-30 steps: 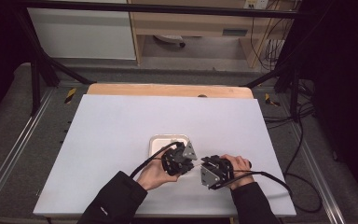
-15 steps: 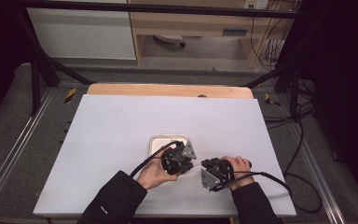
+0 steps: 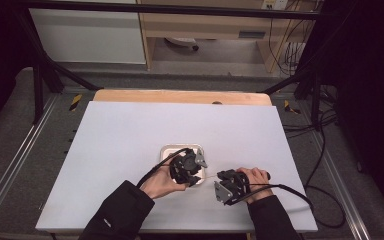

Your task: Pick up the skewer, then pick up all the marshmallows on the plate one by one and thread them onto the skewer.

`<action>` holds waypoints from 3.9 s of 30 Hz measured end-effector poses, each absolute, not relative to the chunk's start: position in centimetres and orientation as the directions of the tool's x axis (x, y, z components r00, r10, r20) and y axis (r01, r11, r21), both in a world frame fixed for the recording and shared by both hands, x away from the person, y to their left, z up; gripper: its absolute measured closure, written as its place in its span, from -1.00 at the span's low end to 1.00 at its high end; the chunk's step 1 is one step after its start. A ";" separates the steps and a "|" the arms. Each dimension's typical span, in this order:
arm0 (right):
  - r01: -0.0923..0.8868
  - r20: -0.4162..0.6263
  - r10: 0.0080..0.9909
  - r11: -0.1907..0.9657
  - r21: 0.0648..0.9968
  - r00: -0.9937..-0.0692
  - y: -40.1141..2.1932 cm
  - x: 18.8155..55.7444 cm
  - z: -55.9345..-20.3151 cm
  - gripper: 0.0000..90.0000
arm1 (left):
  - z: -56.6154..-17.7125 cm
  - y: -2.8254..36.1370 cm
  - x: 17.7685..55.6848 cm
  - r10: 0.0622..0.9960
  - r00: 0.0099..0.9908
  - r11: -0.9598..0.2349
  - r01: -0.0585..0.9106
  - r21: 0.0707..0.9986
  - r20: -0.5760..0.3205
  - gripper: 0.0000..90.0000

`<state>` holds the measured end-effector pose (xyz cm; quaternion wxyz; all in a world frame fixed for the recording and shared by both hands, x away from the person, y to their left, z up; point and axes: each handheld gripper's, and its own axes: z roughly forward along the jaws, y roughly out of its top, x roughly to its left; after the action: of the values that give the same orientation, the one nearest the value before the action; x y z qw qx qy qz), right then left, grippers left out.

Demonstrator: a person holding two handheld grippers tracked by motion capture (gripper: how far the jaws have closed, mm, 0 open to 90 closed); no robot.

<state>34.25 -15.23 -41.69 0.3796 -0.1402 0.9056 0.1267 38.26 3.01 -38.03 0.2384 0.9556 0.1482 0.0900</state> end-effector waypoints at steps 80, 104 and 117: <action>0.465 0.077 0.695 0.389 0.795 -0.714 -13.2 39.0 -41.9 -0.96 | -42.1 20.6 33.5 0.717 0.697 -0.405 0.435 0.804 -0.015 0.96; 0.506 0.127 0.671 0.407 0.761 -0.731 -11.2 40.1 -44.3 0.00 | -42.5 20.8 33.7 0.725 0.688 -0.382 0.432 0.817 -0.024 0.96; 0.497 0.117 0.654 0.433 0.752 -0.747 -10.8 40.6 -45.1 0.31 | -42.5 20.7 33.7 0.724 0.690 -0.373 0.422 0.826 -0.026 0.96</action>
<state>40.55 -10.76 -45.07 0.0962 0.3424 0.8409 0.4078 33.68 20.71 -42.46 0.4341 0.8102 0.3535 0.1736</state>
